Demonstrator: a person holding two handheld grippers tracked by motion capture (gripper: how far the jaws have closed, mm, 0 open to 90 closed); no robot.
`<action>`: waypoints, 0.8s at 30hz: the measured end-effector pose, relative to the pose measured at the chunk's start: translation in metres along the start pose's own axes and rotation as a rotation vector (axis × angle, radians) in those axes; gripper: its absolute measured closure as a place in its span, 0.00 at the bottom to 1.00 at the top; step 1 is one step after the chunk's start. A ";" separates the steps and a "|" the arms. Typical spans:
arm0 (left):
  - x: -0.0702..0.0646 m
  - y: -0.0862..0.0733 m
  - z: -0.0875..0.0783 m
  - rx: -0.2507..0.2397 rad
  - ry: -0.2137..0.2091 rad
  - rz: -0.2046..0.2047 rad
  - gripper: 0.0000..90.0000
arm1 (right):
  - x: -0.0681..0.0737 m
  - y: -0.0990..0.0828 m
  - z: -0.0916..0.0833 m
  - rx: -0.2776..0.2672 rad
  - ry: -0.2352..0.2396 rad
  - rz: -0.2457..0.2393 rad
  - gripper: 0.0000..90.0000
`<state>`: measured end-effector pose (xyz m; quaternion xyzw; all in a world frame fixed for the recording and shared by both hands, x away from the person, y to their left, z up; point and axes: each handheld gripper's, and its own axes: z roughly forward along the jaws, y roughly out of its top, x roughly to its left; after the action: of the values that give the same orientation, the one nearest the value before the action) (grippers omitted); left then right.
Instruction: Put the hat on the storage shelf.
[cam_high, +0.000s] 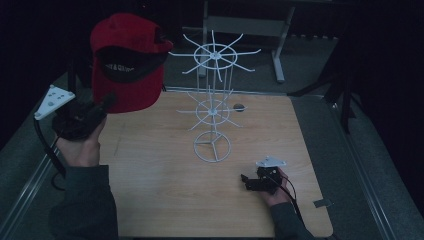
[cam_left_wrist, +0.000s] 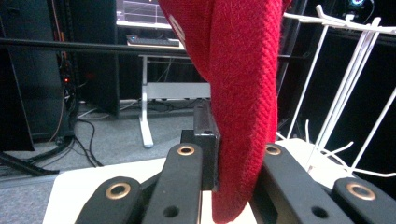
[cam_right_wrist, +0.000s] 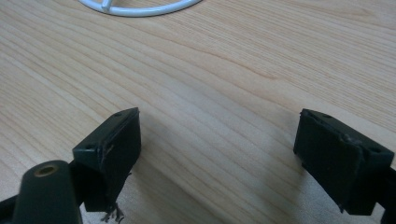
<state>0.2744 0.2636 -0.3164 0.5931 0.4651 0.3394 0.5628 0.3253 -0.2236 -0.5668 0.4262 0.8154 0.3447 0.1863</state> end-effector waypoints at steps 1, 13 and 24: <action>-0.002 0.001 -0.001 -0.004 -0.002 0.005 0.95 | 0.000 0.000 0.000 0.000 0.000 0.001 0.16; -0.011 0.003 -0.008 -0.027 -0.015 0.023 0.95 | 0.000 0.000 0.000 0.000 0.000 0.001 0.16; -0.013 0.002 -0.015 -0.041 -0.020 0.023 0.95 | 0.000 0.000 0.000 -0.001 0.000 0.001 0.16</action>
<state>0.2565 0.2564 -0.3108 0.5901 0.4457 0.3491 0.5756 0.3253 -0.2235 -0.5669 0.4265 0.8150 0.3451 0.1863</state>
